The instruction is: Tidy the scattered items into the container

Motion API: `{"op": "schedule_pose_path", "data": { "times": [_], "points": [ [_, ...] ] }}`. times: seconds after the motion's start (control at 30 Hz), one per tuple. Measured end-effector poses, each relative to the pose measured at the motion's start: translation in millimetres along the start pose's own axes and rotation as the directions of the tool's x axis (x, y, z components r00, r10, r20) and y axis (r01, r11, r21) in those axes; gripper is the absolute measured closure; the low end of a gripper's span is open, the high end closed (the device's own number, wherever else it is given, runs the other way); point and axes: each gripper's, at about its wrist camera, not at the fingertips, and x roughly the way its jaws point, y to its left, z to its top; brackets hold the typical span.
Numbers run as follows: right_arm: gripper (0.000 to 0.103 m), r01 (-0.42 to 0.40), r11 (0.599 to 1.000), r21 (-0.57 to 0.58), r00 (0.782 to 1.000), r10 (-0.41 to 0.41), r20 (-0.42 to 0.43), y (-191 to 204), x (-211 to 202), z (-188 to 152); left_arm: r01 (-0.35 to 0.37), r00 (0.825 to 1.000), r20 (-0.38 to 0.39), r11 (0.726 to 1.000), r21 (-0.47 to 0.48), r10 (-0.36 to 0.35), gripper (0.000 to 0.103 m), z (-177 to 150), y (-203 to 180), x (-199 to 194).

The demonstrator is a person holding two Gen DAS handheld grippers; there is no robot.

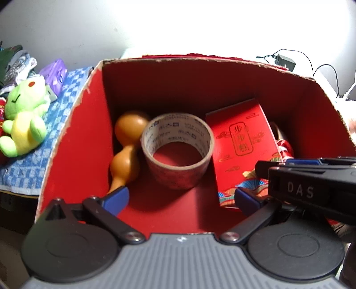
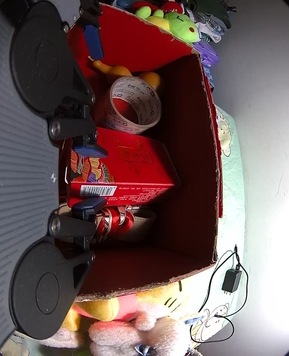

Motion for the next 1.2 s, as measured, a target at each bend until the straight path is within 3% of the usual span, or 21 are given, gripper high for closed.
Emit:
{"op": "schedule_pose_path", "data": {
  "times": [0.33,0.5,0.63,0.87,1.2],
  "points": [
    [0.053,-0.002,1.0,0.006,0.999,0.002,0.032,1.4,1.5,-5.1,-0.022,0.999,0.037,1.0,0.002,0.022,0.001,-3.0,-5.0,-1.8],
    [0.045,-0.005,1.0,0.013,1.0,0.005,0.03,5.1,2.0,-4.7,-0.023,0.999,0.032,1.0,0.002,0.023,0.0,-2.9,-6.3,-2.2],
    [0.044,-0.009,1.0,-0.003,0.999,0.009,0.05,9.0,-0.4,-4.7,-0.03,0.995,0.09,1.0,-0.001,0.03,0.0,-7.6,-6.9,-5.7],
    [0.04,-0.01,0.999,0.037,1.0,0.01,0.009,9.8,3.8,-3.6,-0.028,1.0,0.002,1.0,0.002,0.028,0.0,0.0,-5.4,-0.6],
    [0.039,0.007,0.999,0.052,0.999,-0.009,0.035,11.1,1.4,-6.9,-0.024,0.999,0.033,1.0,0.007,0.024,0.001,-3.9,-6.1,-2.9]
  ]
}}
